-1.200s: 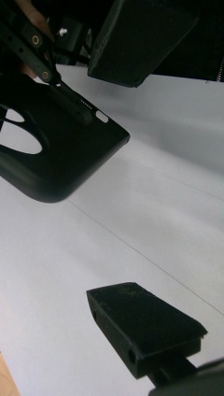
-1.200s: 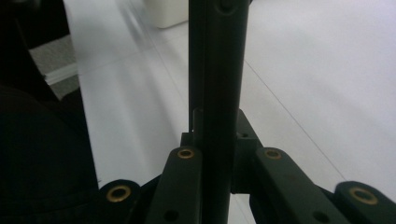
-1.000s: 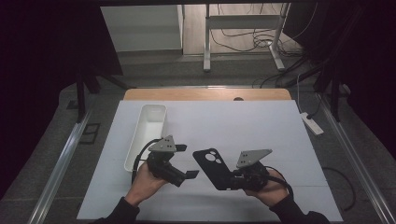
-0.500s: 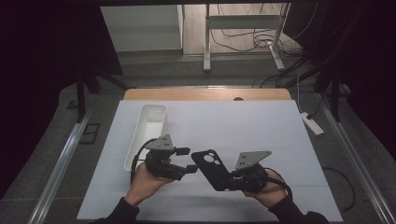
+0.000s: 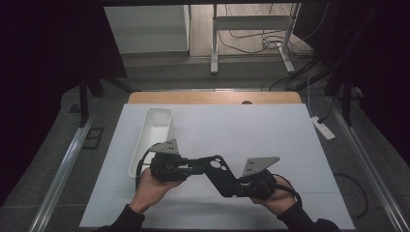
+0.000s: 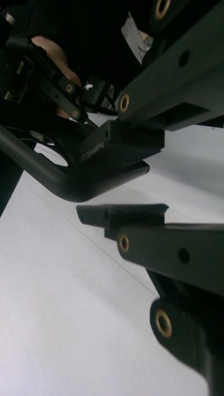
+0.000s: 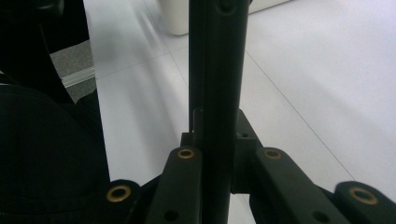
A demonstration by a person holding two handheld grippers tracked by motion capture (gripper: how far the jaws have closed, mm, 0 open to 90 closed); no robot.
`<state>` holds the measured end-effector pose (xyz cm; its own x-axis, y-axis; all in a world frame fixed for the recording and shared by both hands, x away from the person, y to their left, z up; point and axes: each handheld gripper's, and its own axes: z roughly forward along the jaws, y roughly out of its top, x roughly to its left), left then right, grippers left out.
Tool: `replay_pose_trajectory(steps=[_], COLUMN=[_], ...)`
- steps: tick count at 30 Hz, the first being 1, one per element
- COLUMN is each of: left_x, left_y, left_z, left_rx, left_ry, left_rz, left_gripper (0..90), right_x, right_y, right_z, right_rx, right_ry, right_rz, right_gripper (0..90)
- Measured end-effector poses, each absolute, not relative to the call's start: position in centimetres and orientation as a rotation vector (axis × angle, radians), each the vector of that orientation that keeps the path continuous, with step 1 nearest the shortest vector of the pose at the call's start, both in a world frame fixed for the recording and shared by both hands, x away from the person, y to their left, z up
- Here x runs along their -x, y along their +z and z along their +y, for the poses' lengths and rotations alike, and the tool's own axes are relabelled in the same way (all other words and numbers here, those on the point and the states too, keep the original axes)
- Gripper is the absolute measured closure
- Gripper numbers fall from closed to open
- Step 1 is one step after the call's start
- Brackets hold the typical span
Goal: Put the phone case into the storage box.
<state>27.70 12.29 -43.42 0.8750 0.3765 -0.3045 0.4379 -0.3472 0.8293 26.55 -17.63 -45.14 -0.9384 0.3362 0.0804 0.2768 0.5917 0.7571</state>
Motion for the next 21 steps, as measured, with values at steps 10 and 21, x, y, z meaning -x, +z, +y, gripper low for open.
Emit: replay_pose_trajectory(steps=[10,21], left_x=[-27.92,-27.91], left_y=[-43.60,-43.28], left_z=[12.47,12.26], left_rx=[-1.938,-1.958], left_ry=[-0.135,-0.144], left_rz=[0.593,0.606], left_gripper=[82.2,83.3], right_x=[-26.57,-26.79], right_y=[-45.36,-45.66], right_z=[-17.39,-17.18], right_rx=[-0.530,-0.570], right_ry=[1.256,1.226], right_rz=[2.744,2.763], right_gripper=[84.6,79.7])
